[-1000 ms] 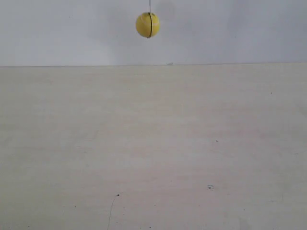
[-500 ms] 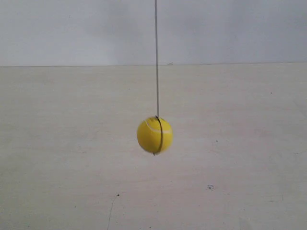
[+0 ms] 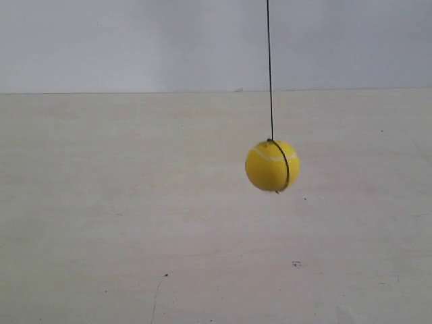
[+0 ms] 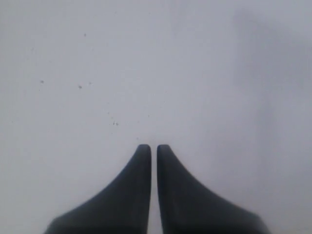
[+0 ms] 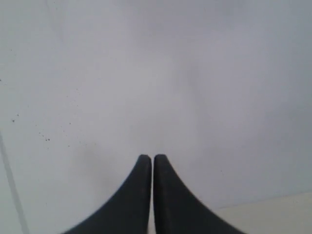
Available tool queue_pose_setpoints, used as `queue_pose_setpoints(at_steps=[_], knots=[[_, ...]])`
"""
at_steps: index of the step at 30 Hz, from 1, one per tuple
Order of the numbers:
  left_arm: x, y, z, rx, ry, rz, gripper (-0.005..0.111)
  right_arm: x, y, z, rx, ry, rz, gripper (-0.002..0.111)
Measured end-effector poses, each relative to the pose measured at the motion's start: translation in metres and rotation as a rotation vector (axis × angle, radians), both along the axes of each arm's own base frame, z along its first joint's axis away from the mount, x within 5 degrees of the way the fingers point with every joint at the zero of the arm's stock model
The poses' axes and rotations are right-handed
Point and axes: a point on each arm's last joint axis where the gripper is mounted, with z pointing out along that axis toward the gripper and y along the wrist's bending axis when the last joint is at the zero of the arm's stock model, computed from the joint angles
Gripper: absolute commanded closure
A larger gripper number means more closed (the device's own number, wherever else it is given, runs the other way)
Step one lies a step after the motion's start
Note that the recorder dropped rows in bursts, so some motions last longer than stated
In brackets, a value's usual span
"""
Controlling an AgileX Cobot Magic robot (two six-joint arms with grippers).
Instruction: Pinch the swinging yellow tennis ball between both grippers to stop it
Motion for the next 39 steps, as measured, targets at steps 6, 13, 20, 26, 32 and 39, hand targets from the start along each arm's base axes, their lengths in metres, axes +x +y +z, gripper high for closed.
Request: queue_pose_setpoints(at_steps=[6, 13, 20, 26, 32, 39], knots=[[0.006, -0.003, 0.006, 0.024, -0.008, -0.023, 0.102, 0.009, 0.002, 0.004, -0.022, -0.005, 0.004, 0.108], [0.034, -0.010, 0.029, 0.041, 0.037, -0.060, 0.102, 0.044, 0.011, 0.030, -0.104, 0.095, 0.026, 0.108], [0.085, -0.025, 0.039, 0.183, 0.168, -0.143, 0.102, 0.087, 0.029, 0.030, -0.249, 0.189, 0.137, 0.108], [0.129, -0.039, 0.022, 0.256, 0.283, -0.256, 0.102, 0.113, 0.036, 0.002, -0.337, 0.333, 0.178, 0.108], [0.159, -0.047, 0.005, 0.290, 0.355, -0.330, 0.102, 0.121, 0.037, -0.011, -0.405, 0.376, 0.187, 0.108], [0.180, -0.059, -0.007, 0.384, 0.399, -0.444, 0.102, 0.130, 0.039, -0.023, -0.424, 0.434, 0.201, 0.108]])
